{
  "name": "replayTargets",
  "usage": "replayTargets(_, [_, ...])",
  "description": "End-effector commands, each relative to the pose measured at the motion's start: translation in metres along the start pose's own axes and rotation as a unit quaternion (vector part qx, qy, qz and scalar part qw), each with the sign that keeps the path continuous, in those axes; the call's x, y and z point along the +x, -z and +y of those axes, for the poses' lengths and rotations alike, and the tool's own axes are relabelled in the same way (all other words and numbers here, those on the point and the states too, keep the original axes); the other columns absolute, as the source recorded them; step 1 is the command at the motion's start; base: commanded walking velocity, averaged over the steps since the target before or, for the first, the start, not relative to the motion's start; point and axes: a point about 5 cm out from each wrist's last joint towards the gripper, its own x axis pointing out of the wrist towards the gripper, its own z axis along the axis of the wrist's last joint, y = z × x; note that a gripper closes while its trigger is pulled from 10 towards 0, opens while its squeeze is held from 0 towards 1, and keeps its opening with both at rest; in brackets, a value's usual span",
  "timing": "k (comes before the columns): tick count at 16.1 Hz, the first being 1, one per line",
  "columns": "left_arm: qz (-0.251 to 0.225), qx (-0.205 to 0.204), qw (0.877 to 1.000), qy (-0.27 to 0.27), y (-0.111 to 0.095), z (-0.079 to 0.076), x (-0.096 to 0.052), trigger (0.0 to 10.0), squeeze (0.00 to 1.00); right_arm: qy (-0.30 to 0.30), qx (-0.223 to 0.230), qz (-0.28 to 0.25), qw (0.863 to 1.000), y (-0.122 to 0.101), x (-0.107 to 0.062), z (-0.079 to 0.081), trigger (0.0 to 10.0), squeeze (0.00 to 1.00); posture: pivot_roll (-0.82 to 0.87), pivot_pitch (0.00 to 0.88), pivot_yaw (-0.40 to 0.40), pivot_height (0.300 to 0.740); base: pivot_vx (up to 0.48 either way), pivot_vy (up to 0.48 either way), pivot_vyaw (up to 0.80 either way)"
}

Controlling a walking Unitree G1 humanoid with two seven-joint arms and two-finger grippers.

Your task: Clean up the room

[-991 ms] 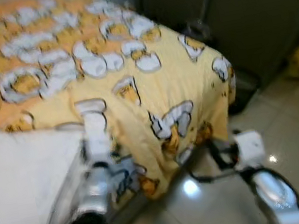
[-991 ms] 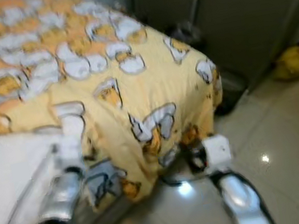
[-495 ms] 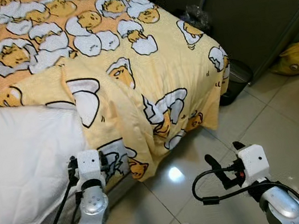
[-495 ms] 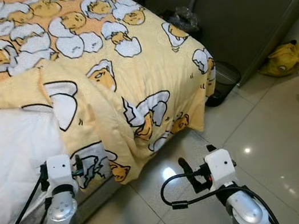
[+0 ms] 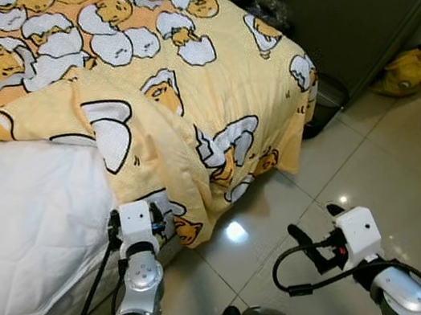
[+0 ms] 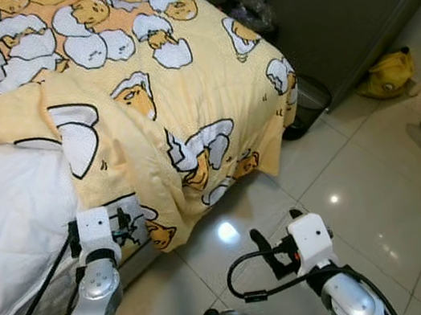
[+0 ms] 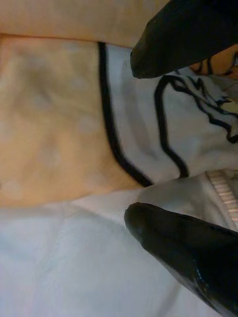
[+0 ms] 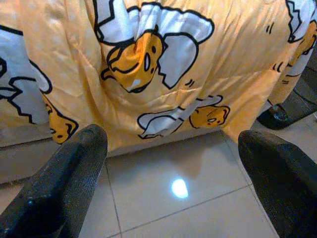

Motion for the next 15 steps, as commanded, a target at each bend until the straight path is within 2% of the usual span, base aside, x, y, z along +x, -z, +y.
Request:
replayTargets(1, [0.021,-0.003,1.000,0.004,0.003,-0.008,-0.001,10.0,0.00,0.002,-0.005,0.014,1.000,0.001,-0.006,-0.006,10.0,0.00,-0.18,0.216,-0.221,0.740,0.000,0.000,0.00])
replayTargets(4, [0.046,-0.022,0.999,0.015,-0.002,-0.011,0.005,10.0,0.00,0.000,-0.009,0.020,1.000,0.001,-0.010,-0.007,10.0,0.00,-0.19,0.218,-0.227,0.740,0.000,0.000,0.00])
replayTargets(6, [0.057,-0.002,0.998,0.019,-0.005,-0.011,0.010,10.0,0.00,-0.002,-0.012,0.023,1.000,0.000,-0.011,-0.007,10.0,0.00,-0.20,0.223,-0.227,0.740,0.000,0.000,0.00])
replayTargets(10, [0.112,-0.009,0.994,-0.006,0.005,0.001,0.012,10.0,0.00,0.000,-0.011,0.026,1.000,-0.001,-0.010,-0.007,10.0,0.00,-0.20,0.214,-0.212,0.740,0.000,0.000,0.00])
replayTargets(11, [0.117,-0.014,0.993,-0.001,0.007,0.000,0.011,0.0,0.00,0.000,-0.010,0.026,1.000,-0.001,-0.010,-0.007,10.0,0.00,-0.21,0.213,-0.211,0.740,0.000,0.000,0.00])
replayTargets(15, [0.129,-0.018,0.991,0.017,0.009,-0.004,0.010,0.0,0.00,0.001,-0.009,0.028,1.000,-0.002,-0.013,-0.007,10.0,0.00,-0.22,0.206,-0.209,0.740,0.000,0.000,0.00])
